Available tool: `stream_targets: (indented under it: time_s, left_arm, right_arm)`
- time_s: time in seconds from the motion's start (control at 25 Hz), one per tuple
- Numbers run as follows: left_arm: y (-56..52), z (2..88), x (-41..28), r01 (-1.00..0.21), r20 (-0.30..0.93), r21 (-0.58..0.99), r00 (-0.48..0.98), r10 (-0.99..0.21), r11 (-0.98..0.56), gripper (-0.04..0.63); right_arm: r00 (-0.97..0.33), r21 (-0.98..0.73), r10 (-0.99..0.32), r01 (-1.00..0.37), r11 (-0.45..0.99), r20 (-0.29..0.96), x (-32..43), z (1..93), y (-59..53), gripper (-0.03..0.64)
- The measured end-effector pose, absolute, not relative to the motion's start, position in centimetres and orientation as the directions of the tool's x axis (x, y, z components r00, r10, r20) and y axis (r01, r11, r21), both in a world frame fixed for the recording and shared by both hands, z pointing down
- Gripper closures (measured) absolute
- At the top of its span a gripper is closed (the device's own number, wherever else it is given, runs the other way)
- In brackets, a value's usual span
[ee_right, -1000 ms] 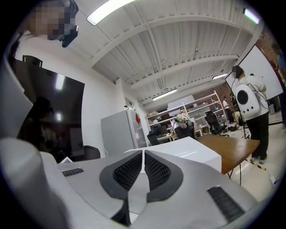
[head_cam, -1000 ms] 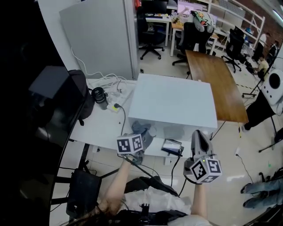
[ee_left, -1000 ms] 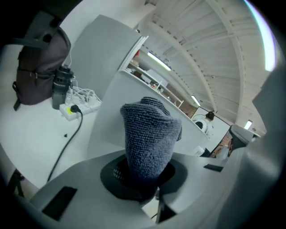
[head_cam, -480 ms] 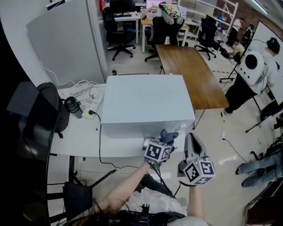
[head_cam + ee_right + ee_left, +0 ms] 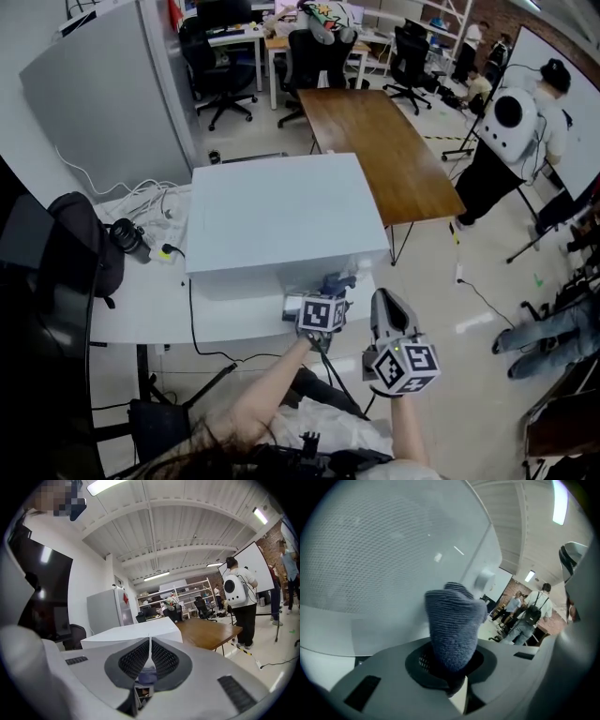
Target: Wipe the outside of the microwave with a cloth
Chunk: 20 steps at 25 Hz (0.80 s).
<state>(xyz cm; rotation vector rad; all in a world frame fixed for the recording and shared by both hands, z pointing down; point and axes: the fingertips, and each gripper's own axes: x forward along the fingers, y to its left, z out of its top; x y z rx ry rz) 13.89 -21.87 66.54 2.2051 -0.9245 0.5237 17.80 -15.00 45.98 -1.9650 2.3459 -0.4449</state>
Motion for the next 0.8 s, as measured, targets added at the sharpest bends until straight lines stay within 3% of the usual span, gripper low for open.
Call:
stream_targets:
  time_s: [0.36,0.8]
  left_arm:
    - [-23.3,65.8,4.4,-0.818,0.551,0.403,0.575,-0.604,-0.410,0.545]
    - [-22.5,66.3,-13.8,-0.919,0.585,0.382,0.321,-0.745,-0.096,0.543]
  right_arm:
    - [-0.323,-0.261,-0.930,-0.926,0.272,0.178,12.5,47.6,-16.5,0.586]
    - [-0.457,-0.276,-0.876,-0.871,0.406,0.156,5.8,47.3,-17.6,0.586]
